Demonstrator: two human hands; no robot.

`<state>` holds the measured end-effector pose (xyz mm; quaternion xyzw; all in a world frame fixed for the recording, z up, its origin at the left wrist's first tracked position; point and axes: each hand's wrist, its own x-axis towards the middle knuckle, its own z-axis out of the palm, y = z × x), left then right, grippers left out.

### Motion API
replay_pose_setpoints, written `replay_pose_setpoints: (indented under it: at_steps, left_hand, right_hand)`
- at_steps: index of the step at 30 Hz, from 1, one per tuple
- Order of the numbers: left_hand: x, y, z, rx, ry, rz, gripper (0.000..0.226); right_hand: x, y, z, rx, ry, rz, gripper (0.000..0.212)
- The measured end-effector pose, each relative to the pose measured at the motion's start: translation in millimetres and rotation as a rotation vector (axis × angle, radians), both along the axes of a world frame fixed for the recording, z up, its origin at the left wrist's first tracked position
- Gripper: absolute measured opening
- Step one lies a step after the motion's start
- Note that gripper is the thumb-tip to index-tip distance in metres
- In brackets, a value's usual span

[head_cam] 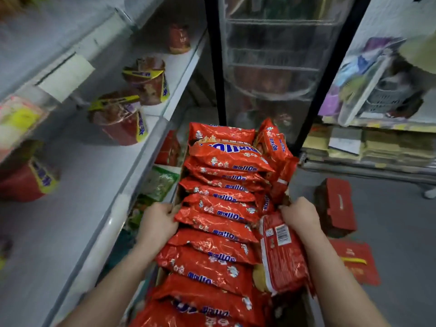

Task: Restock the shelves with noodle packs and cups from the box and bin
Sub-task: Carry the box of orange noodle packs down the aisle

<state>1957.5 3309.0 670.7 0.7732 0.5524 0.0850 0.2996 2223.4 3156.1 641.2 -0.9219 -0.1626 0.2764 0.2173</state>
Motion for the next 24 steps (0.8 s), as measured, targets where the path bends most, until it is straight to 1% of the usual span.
replay_pose_setpoints:
  at_steps: [6,10,14,17,21,24]
  left_hand:
    - [110,132,-34,-0.07,0.047,-0.032,0.048]
    - [169,218,-71,-0.107,0.099,-0.118,0.036]
    - [217,290,-104,-0.1,0.101,-0.153,0.041]
    - [237,340,-139,-0.087,0.104,-0.129,0.038]
    - [248,387,-190,-0.091,0.124,-0.082,0.028]
    - [250,411,-225,-0.107,0.123,-0.051,0.03]
  right_hand:
    - [100,119,-35,-0.069,0.069,-0.022,0.029]
    - [155,196,-64,-0.101,0.115,-0.089,0.03]
    - [202,268,-97,-0.117,0.085,-0.053,0.031]
    - [227,314,-122,-0.095,0.079,-0.035,0.025]
    - [243,364,-165,-0.092,0.088,-0.056,0.027]
    - [243,392,-200,-0.086,0.123,-0.051,0.026]
